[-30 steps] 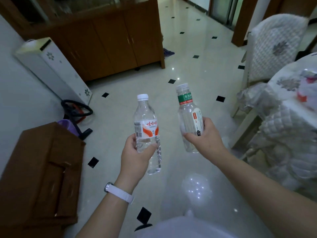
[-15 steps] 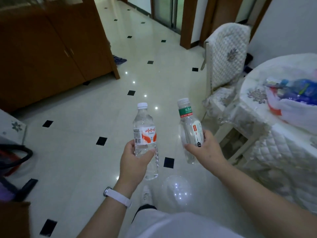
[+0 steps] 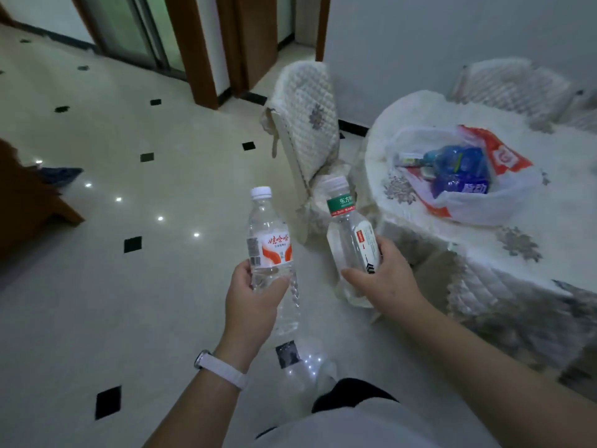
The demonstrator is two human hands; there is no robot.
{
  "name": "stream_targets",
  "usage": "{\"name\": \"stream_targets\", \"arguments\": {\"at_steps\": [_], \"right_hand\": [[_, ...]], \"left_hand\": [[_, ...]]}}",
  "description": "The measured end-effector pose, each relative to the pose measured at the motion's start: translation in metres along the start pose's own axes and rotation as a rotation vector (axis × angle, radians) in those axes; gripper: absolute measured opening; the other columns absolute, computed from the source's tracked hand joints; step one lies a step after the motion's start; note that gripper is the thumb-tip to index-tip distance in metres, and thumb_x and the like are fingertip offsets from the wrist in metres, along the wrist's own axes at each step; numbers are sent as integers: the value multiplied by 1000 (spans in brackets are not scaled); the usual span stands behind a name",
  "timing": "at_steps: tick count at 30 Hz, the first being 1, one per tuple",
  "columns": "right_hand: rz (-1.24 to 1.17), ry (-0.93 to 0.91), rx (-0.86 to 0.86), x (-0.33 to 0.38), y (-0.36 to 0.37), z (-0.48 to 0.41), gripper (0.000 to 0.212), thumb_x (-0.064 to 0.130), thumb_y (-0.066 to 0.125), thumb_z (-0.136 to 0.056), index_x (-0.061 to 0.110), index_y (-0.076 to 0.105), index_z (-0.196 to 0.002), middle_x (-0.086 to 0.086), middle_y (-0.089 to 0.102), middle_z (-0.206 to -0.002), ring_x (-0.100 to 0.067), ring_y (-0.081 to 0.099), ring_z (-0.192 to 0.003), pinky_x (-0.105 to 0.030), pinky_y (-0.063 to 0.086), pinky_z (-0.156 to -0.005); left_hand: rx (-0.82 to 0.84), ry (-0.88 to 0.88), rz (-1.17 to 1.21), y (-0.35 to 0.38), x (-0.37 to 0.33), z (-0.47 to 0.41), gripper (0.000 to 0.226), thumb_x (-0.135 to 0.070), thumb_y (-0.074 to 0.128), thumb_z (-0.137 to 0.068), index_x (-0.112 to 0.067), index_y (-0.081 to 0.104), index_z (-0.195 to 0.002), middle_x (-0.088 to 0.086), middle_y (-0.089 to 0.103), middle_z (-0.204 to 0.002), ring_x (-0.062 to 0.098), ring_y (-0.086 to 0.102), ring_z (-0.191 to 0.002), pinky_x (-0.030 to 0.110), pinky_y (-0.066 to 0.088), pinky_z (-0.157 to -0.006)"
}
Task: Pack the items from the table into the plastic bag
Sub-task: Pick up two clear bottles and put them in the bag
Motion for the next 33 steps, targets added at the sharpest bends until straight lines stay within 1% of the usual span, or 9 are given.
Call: {"name": "stream_targets", "arguments": {"at_steps": [5, 9, 12, 15, 19, 25, 28, 31, 33], "right_hand": [[-90, 134, -151, -29, -10, -63, 42, 22, 79, -71, 27, 47, -97, 15, 54, -83, 2, 52, -69, -10, 40, -53], [-200, 209, -222, -44, -18, -133, 41, 26, 77, -71, 25, 50, -102, 6, 61, -90, -6, 59, -75, -22, 49, -59], [-246, 264, -270, -51, -40, -188, 40, 28, 76, -71, 25, 49, -100, 3, 61, -92, -8, 59, -76, -26, 49, -62], [-234, 244, -305, -52, -61, -226, 44, 32, 77, -69, 27, 48, -102, 6, 61, -92, -6, 59, -77, -30, 53, -67], [-252, 295, -400, -63, -104, -264, 45, 31, 77, -74, 25, 44, -105, 9, 56, -87, -4, 57, -78, -25, 48, -60], [-254, 465, -527, -101, -141, -279, 43, 33, 77, -73, 20, 49, -103, 3, 58, -87, -8, 58, -74, -30, 50, -60], [-284, 555, -584, -117, -149, -280, 41, 32, 76, -74, 17, 51, -102, 2, 60, -86, -8, 58, -73, -27, 48, -57], [-323, 650, -614, -129, -154, -286, 40, 33, 75, -75, 15, 54, -104, 0, 61, -85, -11, 60, -71, -26, 45, -53], [-337, 712, -630, -135, -159, -296, 41, 34, 74, -76, 14, 54, -105, -1, 61, -86, -12, 61, -72, -26, 44, -52]], "left_hand": [[105, -37, -96, 46, -2, -71, 35, -16, 81, -77, -31, 62, -102, -9, 74, -94, 9, 72, -80, 34, 58, -72], [165, -26, -199, 87, -26, -133, 34, -11, 78, -80, -29, 62, -104, -7, 73, -93, 3, 71, -73, 19, 53, -57], [238, 28, -296, 127, -59, -181, 33, -9, 78, -79, -25, 63, -104, -5, 74, -90, 8, 71, -75, 18, 53, -57], [324, 103, -359, 164, -86, -212, 32, -5, 76, -81, -29, 62, -96, -7, 72, -84, -2, 67, -66, 10, 47, -51], [497, 135, -454, 229, -104, -253, 32, -15, 79, -80, -34, 64, -101, -14, 74, -87, 0, 70, -72, 15, 50, -58], [768, 191, -656, 312, -108, -292, 33, -35, 83, -73, -41, 68, -102, -19, 74, -91, 1, 71, -80, 31, 55, -73], [822, 229, -761, 351, -110, -311, 35, -40, 80, -69, -42, 66, -100, -18, 74, -88, 2, 69, -77, 33, 57, -72], [844, 241, -778, 386, -114, -332, 35, -34, 80, -73, -33, 65, -104, -12, 72, -87, 2, 66, -74, 24, 49, -62], [870, 246, -822, 408, -117, -353, 32, -40, 77, -75, -32, 63, -103, -10, 70, -89, 6, 66, -77, 28, 52, -64]]}}
Point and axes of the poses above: each hand's wrist, its own z-axis away from the middle knuckle, its own y-axis out of the palm, x = y × z, the point moved 2 cm from there along -z, towards the middle knuckle
